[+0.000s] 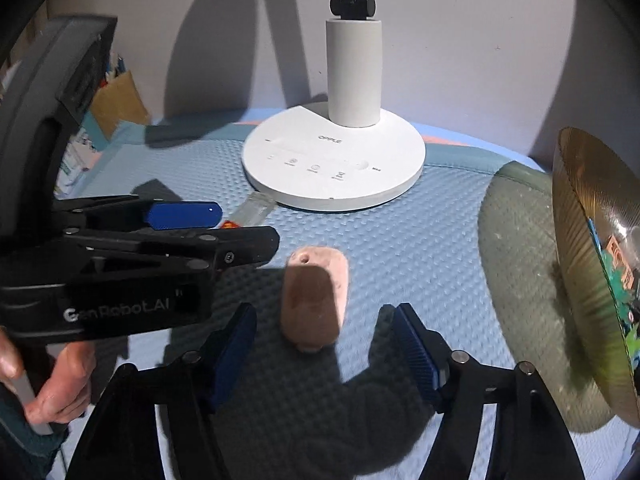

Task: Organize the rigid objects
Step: 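Grasp the red-labelled vial with the left tool while the right tool grasps the pink eraser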

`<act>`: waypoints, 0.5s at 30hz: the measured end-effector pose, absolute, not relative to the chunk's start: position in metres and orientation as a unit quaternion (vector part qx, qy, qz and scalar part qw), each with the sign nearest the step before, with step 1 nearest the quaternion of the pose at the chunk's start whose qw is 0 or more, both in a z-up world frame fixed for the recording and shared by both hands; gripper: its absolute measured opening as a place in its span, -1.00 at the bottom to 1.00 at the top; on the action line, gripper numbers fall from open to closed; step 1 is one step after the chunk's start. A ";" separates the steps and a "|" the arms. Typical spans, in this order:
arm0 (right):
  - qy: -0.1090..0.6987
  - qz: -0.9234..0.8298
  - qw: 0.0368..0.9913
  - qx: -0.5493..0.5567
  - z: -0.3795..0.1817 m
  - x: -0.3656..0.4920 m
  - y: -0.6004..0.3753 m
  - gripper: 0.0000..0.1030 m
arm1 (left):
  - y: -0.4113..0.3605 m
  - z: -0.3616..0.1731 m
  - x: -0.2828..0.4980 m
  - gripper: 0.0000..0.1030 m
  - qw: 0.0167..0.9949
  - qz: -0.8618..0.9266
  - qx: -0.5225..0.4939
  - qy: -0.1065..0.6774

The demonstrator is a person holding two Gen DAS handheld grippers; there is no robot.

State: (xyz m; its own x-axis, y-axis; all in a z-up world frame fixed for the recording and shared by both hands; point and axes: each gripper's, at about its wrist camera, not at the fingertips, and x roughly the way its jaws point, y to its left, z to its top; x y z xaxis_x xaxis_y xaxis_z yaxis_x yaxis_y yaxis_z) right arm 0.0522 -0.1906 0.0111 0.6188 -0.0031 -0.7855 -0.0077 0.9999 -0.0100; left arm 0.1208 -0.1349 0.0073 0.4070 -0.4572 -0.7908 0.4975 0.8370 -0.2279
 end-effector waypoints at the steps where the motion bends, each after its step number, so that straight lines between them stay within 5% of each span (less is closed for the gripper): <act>1: 0.434 0.000 0.901 -0.010 0.011 0.053 -0.190 0.27 | -0.135 0.007 0.120 0.06 0.839 -0.288 0.021 0.461; 4: 0.429 -0.012 0.903 -0.023 0.011 0.057 -0.187 0.26 | -0.135 0.008 0.121 0.06 0.842 -0.285 0.023 0.458; 7: 0.427 -0.007 0.904 -0.030 0.010 0.059 -0.184 0.05 | -0.140 0.007 0.120 -0.07 0.849 -0.269 0.044 0.452; 10: 0.423 0.000 0.905 -0.041 0.010 0.057 -0.178 -0.32 | -0.145 0.007 0.118 -0.54 0.857 -0.250 0.066 0.445; 15: 0.419 0.003 0.906 -0.051 0.011 0.050 -0.175 -0.32 | -0.134 0.012 0.115 -0.62 0.858 -0.250 0.051 0.445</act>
